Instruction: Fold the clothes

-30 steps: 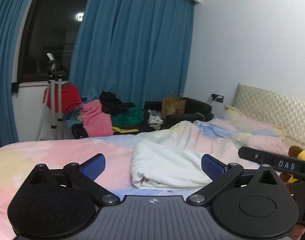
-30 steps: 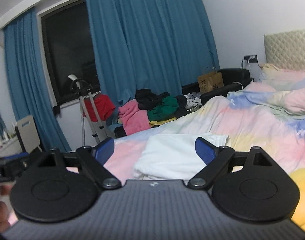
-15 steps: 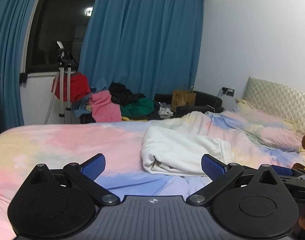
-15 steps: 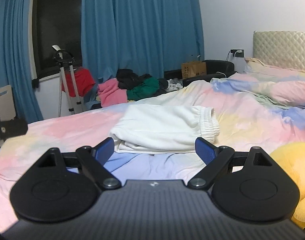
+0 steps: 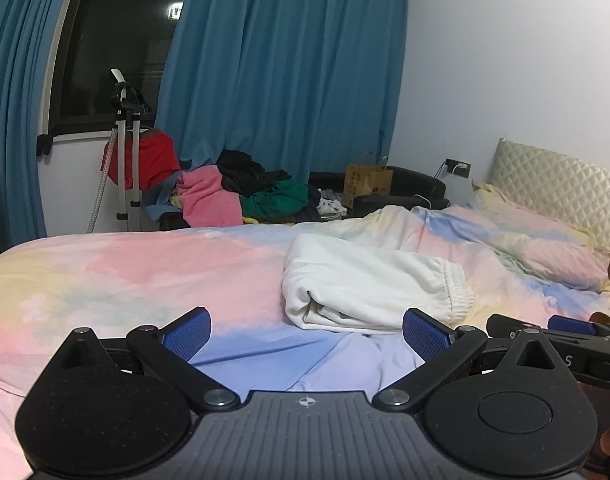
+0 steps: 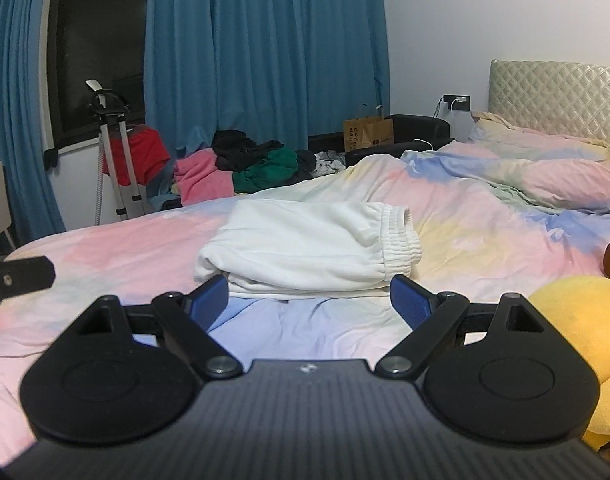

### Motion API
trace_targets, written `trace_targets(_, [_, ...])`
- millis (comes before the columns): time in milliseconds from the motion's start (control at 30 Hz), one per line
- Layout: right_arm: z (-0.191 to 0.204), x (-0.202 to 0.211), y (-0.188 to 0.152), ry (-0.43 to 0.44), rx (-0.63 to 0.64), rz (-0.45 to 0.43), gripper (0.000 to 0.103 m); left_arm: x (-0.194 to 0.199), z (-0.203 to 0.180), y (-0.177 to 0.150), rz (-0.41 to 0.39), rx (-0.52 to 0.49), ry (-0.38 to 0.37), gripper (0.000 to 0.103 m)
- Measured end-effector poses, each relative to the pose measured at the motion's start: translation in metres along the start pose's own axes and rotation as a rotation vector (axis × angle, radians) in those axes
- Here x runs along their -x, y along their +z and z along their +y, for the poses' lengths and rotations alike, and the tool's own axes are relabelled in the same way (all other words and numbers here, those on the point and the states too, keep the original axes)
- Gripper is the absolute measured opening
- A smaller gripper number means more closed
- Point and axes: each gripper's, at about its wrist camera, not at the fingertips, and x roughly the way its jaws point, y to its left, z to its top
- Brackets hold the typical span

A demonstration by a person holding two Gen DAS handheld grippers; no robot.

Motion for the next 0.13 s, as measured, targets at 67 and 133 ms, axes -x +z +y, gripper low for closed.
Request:
trace_targets(67, [-0.0006, -0.0008, 0.0006, 0.002, -0.003, 0.005, 0.089, 0.0005, -0.0005, -0.0006, 0.0, -0.003, 0.005, 0.103])
trace_targets(133, [-0.0012, -0.0005, 0.0008, -0.001, -0.005, 0.005, 0.089, 0.0016, -0.001, -0.001, 0.0, -0.004, 0.009, 0.103])
